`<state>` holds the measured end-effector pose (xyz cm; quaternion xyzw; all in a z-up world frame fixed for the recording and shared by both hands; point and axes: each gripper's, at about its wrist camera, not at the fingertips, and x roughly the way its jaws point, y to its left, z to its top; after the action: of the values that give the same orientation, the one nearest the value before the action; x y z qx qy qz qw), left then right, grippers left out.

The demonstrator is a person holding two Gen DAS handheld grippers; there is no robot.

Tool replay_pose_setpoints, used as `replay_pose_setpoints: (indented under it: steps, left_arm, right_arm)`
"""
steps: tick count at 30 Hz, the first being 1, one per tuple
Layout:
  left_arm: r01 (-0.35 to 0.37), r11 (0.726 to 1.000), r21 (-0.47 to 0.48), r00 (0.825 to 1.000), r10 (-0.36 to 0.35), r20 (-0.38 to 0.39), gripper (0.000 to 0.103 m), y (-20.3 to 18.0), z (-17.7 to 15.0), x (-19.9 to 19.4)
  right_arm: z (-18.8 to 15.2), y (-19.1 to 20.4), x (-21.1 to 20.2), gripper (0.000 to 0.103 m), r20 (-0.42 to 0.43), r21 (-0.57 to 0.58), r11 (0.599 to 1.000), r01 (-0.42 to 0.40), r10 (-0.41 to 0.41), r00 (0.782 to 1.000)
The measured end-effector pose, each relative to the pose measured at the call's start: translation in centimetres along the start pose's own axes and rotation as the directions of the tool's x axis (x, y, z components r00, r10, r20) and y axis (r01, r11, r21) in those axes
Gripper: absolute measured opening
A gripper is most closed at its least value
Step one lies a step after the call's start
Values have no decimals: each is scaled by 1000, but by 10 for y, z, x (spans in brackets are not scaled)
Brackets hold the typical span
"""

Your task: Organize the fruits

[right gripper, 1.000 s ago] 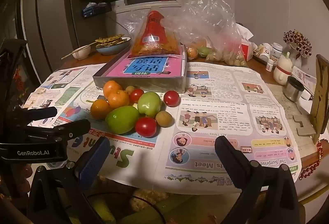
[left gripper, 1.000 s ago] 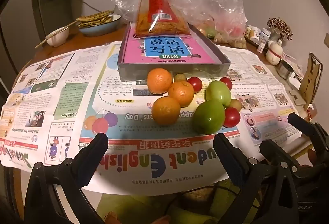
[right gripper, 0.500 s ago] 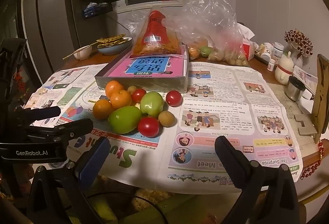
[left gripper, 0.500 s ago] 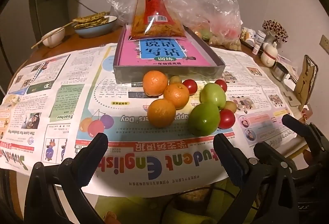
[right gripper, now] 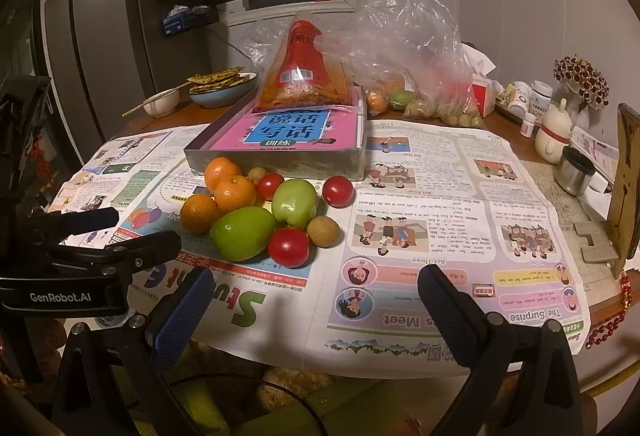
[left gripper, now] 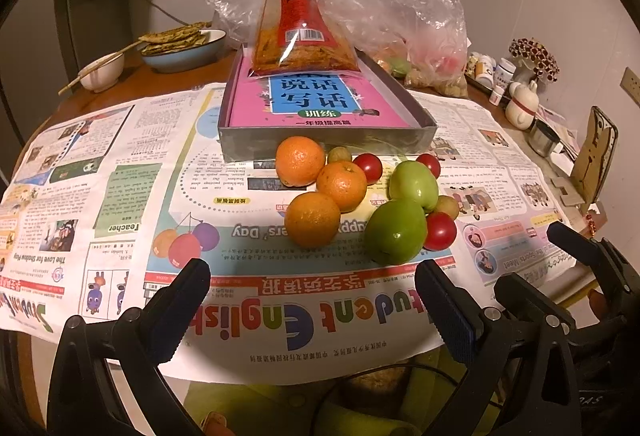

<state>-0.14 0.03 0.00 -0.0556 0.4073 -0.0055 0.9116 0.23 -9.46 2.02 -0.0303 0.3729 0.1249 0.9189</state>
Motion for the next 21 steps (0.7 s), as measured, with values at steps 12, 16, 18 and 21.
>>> replay_pose_setpoints:
  steps: [12,16,18,21]
  left_arm:
    - [1,1000,1,1000,-1,-2,102,-1,0,0]
    - [3,1000,3,1000,-3,-2,102,-1,1,0]
    - [4,1000,3,1000,-3,-2,102,-1,1,0]
    - [3,1000,3,1000,-3,-2,102,-1,1,0]
  right_arm:
    - [-1,-1,0,103,-2,6,1000,0,0,1000]
    - [-1,-3,1,103,-4,11,1000,-2,2,1000]
    - [-2,-3,2,103,-5,13,1000,-2,2,1000]
    - [-2,-3,2,103,-7,12,1000,-2,2,1000]
